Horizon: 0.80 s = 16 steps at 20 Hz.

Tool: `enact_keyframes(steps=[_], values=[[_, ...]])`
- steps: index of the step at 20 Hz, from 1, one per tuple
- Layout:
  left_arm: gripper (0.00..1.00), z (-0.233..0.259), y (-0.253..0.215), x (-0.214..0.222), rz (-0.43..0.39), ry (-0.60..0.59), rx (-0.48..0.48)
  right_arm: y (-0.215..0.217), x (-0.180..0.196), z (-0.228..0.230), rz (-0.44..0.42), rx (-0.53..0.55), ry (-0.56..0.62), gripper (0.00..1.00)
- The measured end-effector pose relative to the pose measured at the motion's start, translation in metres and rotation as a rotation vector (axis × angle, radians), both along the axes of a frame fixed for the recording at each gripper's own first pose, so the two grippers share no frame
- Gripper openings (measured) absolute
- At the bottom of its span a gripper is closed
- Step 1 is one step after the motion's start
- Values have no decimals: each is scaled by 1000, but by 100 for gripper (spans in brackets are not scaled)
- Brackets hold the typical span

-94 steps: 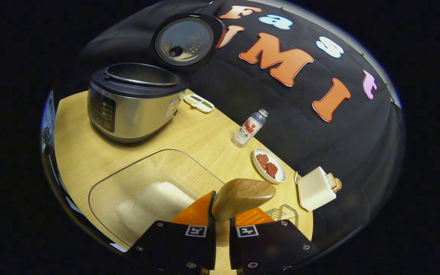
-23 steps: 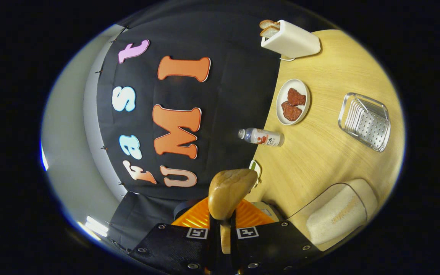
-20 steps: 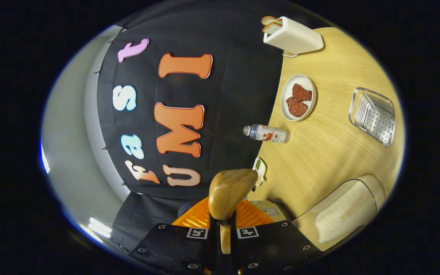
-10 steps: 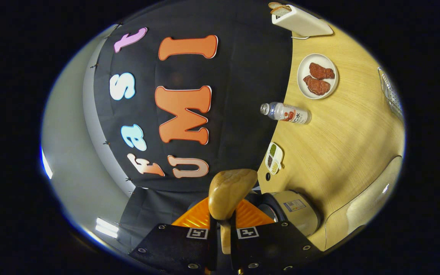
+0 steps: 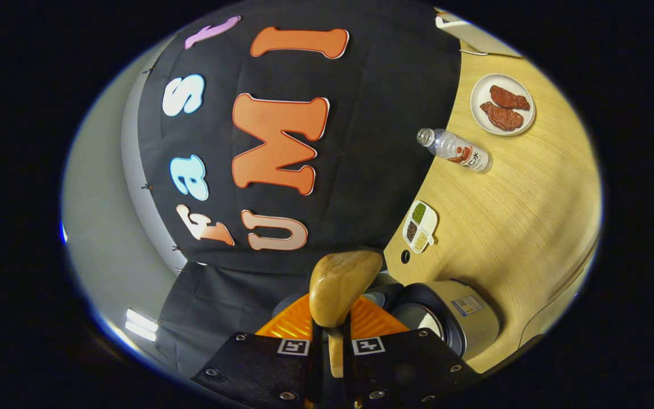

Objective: Close the left gripper, press the button to open the rice cooker; take a wooden spoon from the chopstick holder with the right hand, scoop a spoonful of rice and pour it into the rice cooker, then put the wooden spoon back into the chopstick holder.

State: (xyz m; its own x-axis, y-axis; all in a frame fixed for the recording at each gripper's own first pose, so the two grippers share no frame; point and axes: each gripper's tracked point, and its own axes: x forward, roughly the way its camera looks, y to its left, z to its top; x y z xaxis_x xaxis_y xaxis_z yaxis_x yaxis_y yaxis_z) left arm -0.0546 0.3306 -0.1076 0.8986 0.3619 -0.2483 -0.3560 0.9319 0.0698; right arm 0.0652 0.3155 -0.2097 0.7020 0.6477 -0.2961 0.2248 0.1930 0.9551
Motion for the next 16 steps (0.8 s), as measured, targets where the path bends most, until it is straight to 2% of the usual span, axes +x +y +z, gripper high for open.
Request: enact_keyframes(steps=[1,2,4,9,10,11,12,14,15,16], values=[[92,-1,1,0,3,2,-3,5,0,0,7,-24,-11,13],[99,-3,1,2,8,5,-7,8,0,2,13,-53,-32,13],[92,-8,3,2,13,18,-15,16,3,2,26,-138,-85,13],[100,-13,7,3,25,37,5,35,6,4,56,-309,-201,13],[99,-13,9,2,30,39,6,38,5,7,59,-326,-221,13],[92,-14,10,1,35,43,7,42,5,9,62,-355,-249,13],[99,-14,10,-1,39,48,6,45,4,12,66,-385,-278,13],[99,-15,11,-4,51,60,7,52,3,18,72,-460,-347,13],[94,-16,11,-4,55,65,6,56,2,20,77,-492,-382,13],[97,-17,13,-6,63,69,6,61,-1,24,82,-511,-415,13]])
